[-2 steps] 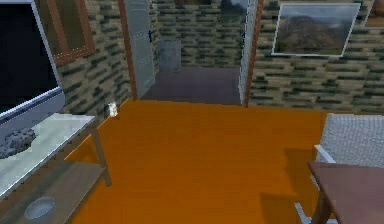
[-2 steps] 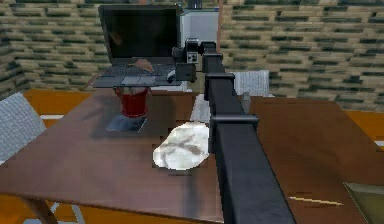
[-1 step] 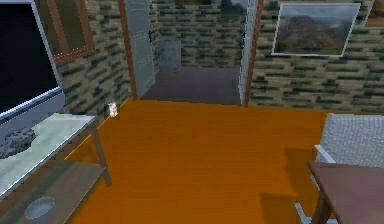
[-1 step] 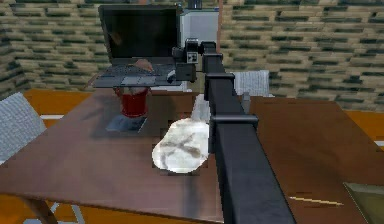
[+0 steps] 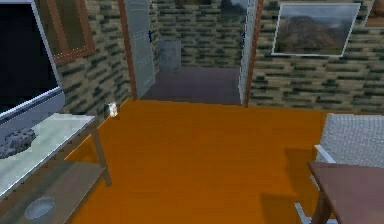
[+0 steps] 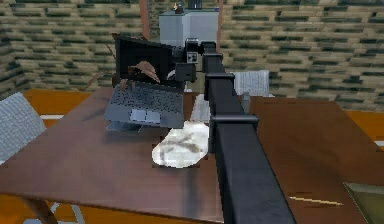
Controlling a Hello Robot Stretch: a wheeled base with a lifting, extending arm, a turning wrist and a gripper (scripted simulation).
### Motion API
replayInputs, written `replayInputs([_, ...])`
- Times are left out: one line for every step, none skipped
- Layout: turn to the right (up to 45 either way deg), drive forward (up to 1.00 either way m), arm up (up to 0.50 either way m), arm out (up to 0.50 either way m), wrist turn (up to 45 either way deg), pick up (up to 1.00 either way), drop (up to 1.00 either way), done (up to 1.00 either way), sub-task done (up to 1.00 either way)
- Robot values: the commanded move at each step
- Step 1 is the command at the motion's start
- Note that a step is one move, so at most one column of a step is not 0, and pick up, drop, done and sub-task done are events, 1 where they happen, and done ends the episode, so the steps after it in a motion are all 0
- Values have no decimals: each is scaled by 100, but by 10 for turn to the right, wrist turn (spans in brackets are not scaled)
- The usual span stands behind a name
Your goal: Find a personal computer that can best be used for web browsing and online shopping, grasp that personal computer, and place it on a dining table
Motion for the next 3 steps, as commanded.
replayInputs([0,0,0,-10,0,0,0,0,0])
replayInputs([0,0,0,0,-450,0,0,0,0])
replayInputs([0,0,0,0,-450,0,0,0,0])
